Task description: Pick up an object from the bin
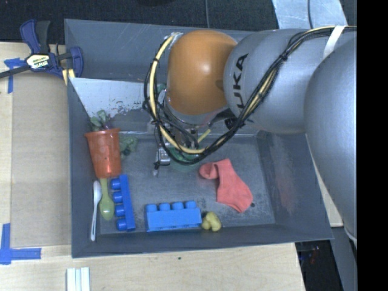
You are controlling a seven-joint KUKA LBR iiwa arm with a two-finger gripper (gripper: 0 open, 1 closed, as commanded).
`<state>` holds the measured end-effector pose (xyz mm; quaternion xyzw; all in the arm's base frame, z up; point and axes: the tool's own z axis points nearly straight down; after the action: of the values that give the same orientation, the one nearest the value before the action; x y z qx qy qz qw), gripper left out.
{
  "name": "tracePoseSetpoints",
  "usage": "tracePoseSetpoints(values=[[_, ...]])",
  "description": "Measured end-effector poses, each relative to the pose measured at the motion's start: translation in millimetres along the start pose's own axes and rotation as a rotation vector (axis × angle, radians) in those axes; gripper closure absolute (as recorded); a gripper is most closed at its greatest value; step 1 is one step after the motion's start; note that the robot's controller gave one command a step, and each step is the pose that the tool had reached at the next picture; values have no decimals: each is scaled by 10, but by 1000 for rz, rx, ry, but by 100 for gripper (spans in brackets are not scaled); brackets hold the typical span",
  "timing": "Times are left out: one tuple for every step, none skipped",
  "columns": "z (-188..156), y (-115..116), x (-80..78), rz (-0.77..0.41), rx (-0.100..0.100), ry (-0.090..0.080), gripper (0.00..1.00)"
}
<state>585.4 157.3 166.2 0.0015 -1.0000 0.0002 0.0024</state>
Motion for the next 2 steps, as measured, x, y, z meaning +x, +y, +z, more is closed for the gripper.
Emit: tracePoseSetpoints(values=[[-52,-9,-16,3,-1,-8,0],[310,-519,-111,-139,-2,-10,0]])
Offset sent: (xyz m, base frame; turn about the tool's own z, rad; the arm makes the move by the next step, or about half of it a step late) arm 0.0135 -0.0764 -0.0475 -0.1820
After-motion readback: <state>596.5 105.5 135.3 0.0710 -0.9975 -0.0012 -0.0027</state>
